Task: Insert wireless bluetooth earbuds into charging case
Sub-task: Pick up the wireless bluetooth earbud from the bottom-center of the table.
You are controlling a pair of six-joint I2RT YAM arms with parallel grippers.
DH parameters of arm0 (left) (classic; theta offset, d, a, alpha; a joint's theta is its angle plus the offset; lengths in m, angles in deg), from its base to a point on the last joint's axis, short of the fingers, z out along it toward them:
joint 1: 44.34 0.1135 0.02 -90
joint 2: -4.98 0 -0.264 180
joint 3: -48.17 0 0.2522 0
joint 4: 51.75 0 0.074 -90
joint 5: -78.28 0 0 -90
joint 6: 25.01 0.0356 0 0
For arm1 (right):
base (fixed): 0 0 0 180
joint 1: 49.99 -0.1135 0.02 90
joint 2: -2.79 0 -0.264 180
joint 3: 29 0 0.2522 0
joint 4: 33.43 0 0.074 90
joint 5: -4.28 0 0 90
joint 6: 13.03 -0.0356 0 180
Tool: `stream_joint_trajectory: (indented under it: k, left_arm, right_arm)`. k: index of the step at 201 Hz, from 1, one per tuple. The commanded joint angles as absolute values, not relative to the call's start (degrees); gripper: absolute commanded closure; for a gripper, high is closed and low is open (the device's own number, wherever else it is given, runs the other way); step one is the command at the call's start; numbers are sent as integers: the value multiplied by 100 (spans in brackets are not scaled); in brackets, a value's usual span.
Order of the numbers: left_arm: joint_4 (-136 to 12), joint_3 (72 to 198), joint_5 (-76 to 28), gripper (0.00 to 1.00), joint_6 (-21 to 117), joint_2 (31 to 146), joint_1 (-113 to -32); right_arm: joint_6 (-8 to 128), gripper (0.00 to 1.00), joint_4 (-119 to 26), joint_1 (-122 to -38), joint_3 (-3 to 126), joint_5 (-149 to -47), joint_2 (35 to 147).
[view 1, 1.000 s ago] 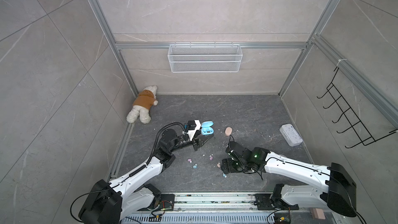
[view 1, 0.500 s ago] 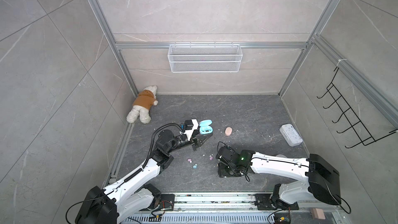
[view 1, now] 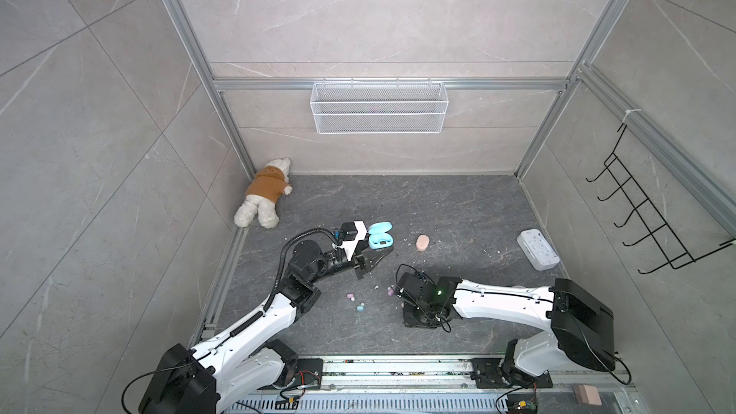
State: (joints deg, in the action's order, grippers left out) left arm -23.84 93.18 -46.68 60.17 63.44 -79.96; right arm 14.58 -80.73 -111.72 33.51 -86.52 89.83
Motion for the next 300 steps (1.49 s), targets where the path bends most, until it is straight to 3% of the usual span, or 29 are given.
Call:
stream_joint_trajectory:
  k: [1,143,242,300]
  left_arm:
    - [-2183,9360,-4725,89,6059,6200,-7983]
    - [-1415,8867,-4531,89,5582,6408,-7983]
    - [-1800,8962,-4633,88,5769,6324,-7992]
    - [-1961,9082,-4729,88,5835,6331,-7991]
  right_arm:
    - [1349,57,-7965,-11119,3319,-8588,9118]
    - [1353,63,-8205,-11075,3283,-8653,9378]
    - [1417,80,-8339,-11081,3290,-8548,9367]
    - [1720,84,-8532,-11077,3453,-8151,9130]
